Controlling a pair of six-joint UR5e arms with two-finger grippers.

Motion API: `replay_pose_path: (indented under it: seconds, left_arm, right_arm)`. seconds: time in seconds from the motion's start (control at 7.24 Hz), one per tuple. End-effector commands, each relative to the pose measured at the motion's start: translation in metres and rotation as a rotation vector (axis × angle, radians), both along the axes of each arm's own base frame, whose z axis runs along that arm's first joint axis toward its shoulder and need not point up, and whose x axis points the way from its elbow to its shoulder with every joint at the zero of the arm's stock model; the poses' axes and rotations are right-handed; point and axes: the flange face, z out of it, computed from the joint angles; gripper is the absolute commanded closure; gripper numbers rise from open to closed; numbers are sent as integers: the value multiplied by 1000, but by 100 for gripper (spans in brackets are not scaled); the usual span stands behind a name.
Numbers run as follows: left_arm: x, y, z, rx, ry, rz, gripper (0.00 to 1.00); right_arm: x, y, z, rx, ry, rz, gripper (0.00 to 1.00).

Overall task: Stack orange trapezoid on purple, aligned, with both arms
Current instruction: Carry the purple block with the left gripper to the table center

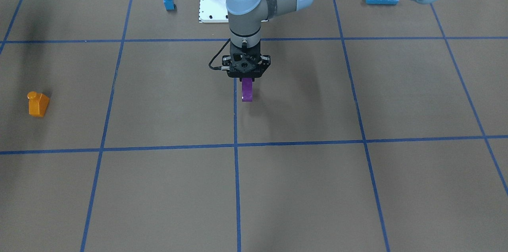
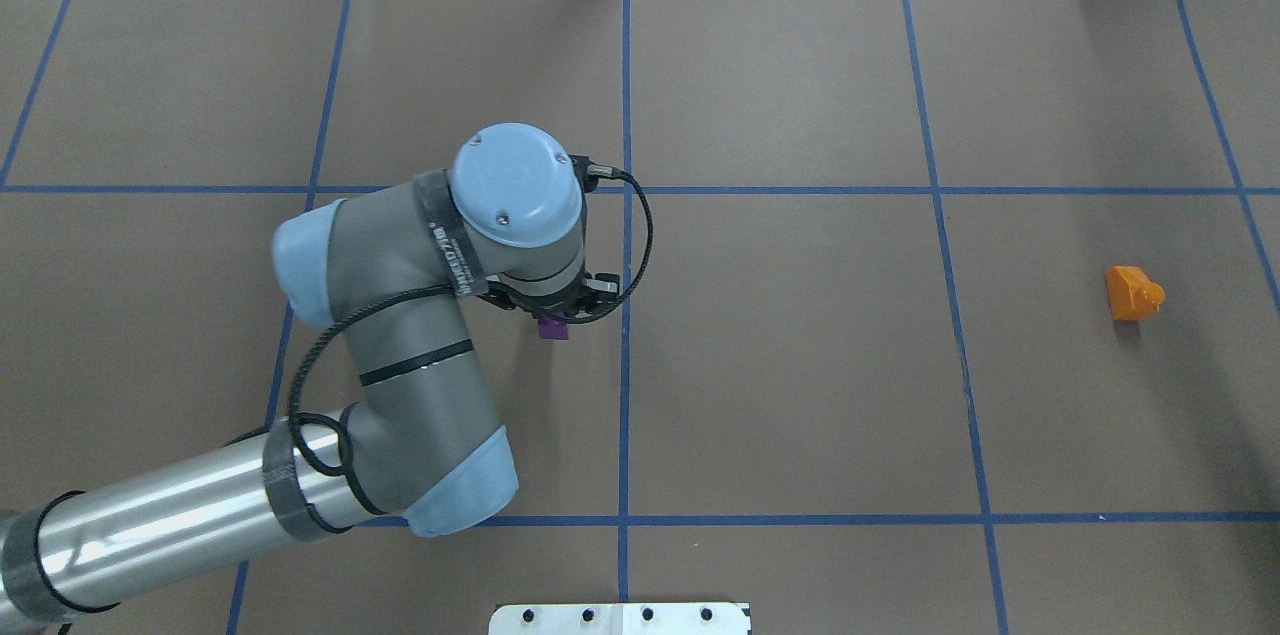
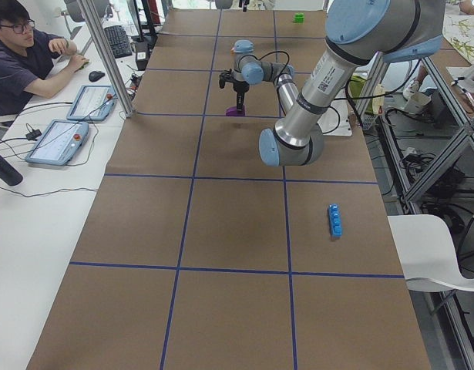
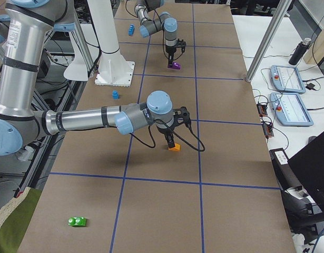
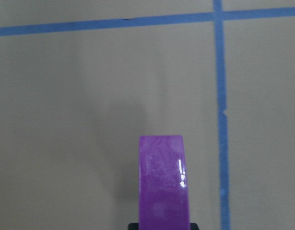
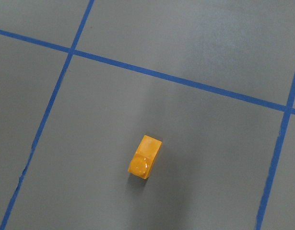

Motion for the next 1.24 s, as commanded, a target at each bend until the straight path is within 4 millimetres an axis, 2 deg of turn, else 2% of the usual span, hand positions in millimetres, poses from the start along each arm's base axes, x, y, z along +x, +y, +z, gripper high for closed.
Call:
replay_pose_path:
  seconds: [0.0,0.14,0.41,0.55,0.69,0.83,0.97,1.1]
  left_arm:
    - [34,3,5,-15,35,-12,100]
    - [42,3,10,-18,33,-9,100]
    - [43,2,11,-18,31,-8,100]
    - [43,2,11,-12,31,-2,95]
    - [44,3,11,-8,32,3,58]
    - [44,3,11,-9,32,2,38]
    - [44,3,11,-8,32,3,30]
    - [44,3,11,-8,33,3,5]
  right_arm:
    - [0,1,1,-3,0,0,0]
    - [0,1,1,-2,0,0,0]
    - [0,1,1,-3,0,1,0]
    - [0,1,1,-3,0,1,0]
    - [0,1,1,-4,0,1,0]
    - [0,1,1,-4,0,1,0]
    - [0,1,1,-2,0,0,0]
    - [0,1,1,-4,0,1,0]
